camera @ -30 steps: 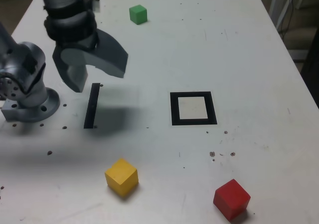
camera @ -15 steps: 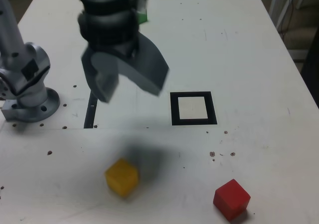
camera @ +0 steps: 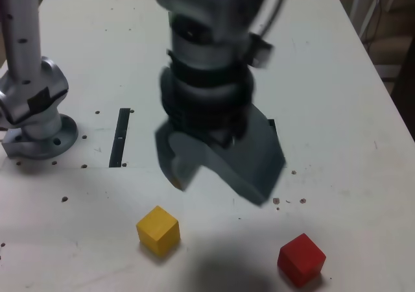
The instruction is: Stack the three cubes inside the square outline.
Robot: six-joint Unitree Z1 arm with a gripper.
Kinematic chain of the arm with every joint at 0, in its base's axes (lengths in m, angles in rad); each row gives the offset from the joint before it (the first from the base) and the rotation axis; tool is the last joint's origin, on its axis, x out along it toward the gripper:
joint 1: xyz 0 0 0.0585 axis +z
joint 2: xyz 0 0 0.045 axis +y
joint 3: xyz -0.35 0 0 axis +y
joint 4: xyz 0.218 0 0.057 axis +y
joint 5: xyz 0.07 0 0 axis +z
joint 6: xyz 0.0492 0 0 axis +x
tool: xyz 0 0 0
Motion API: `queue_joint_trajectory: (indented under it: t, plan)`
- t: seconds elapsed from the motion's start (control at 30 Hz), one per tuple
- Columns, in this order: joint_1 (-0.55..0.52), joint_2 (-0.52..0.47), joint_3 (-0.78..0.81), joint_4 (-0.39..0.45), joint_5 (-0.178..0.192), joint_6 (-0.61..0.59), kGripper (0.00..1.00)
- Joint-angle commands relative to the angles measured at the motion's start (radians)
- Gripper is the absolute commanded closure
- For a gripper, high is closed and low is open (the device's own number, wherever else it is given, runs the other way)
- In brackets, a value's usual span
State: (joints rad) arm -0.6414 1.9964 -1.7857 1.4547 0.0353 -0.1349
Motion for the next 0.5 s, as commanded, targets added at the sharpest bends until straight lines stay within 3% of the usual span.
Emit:
queue_joint_trajectory:
  t: [0.0, 0.17, 0.37, 0.47]
  plan:
    - [-0.011, 0.040, -0.057, 0.019, 0.004, 0.026, 0.01]
    - [-0.040, 0.153, -0.236, 0.092, 0.031, 0.164, 0.01]
    - [-0.062, 0.210, -0.323, 0.150, 0.128, 0.407, 0.00]
    - [-0.063, 0.214, -0.331, 0.156, 0.154, 0.481, 0.00]
